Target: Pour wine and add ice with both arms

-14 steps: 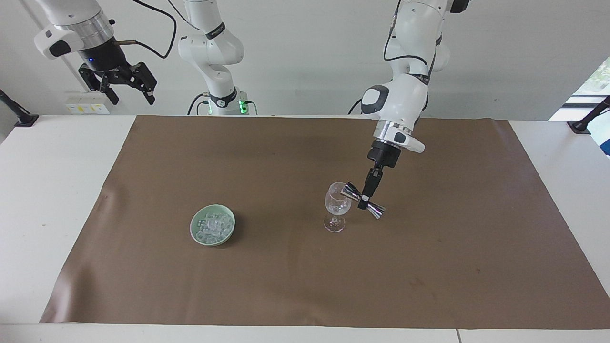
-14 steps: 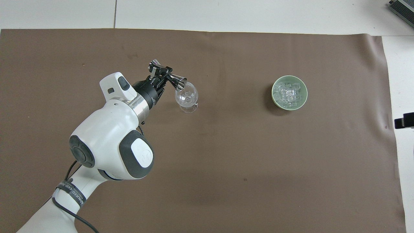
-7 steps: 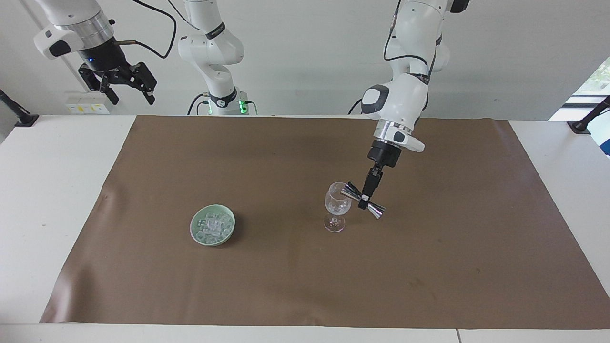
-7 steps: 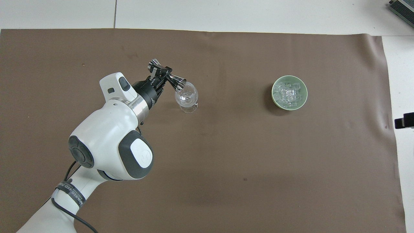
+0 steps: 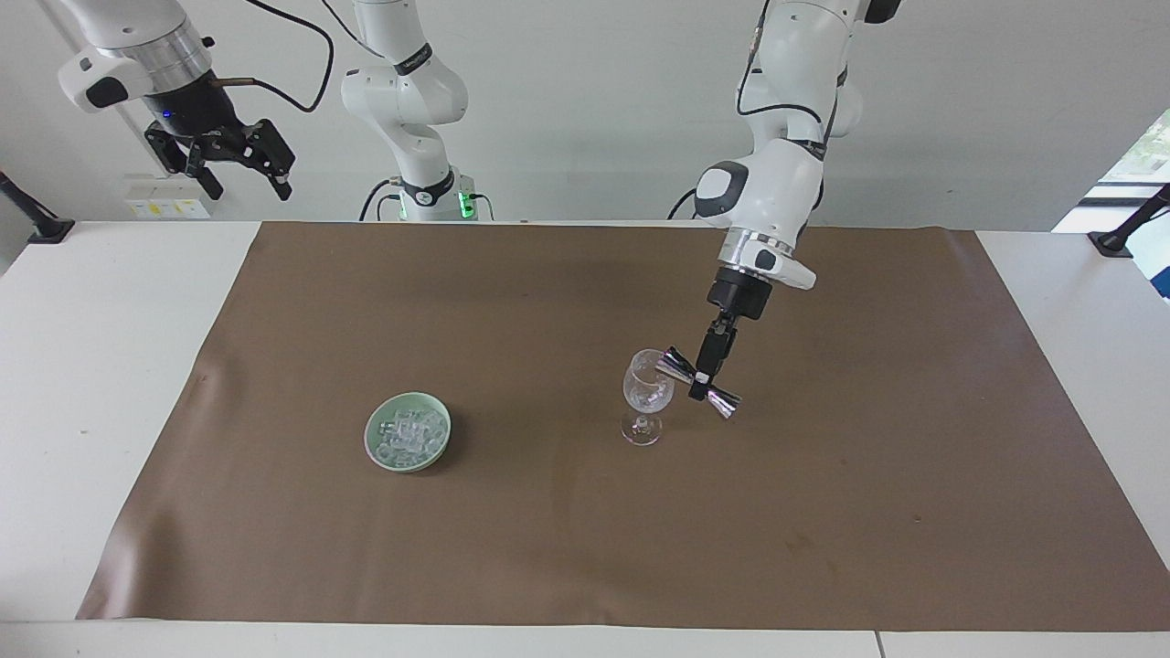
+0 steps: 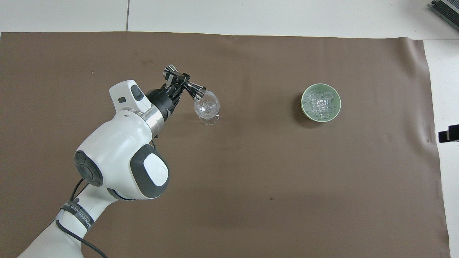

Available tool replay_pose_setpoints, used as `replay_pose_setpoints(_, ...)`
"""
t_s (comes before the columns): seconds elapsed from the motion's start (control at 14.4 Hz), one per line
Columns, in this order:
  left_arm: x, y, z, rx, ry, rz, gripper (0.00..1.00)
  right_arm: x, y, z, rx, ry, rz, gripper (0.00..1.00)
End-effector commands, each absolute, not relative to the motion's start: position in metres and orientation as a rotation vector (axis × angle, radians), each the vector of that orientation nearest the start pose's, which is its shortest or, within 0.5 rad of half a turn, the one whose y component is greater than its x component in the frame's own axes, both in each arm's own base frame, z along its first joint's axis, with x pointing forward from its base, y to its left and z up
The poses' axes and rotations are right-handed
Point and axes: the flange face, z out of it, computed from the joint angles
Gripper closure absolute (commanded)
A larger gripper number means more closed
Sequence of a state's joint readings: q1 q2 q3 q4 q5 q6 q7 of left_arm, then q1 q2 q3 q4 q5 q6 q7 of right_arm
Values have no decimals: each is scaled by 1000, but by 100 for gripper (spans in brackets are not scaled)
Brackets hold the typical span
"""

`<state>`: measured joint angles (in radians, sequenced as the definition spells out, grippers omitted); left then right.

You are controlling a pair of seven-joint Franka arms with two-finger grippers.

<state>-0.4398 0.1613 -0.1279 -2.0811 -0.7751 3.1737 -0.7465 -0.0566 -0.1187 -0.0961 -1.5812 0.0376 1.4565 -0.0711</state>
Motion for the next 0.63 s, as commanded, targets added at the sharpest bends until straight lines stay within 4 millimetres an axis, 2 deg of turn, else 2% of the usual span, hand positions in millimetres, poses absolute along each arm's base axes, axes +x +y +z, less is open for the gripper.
replay_pose_setpoints(0.0,540,-264,447,2038,1043,588,100,493,-78,676,-3101,113,6,0)
replay_pose_setpoints(0.56,540,-264,448,2047,1025,600,100,491,-74,678,-3103,103,-1,0)
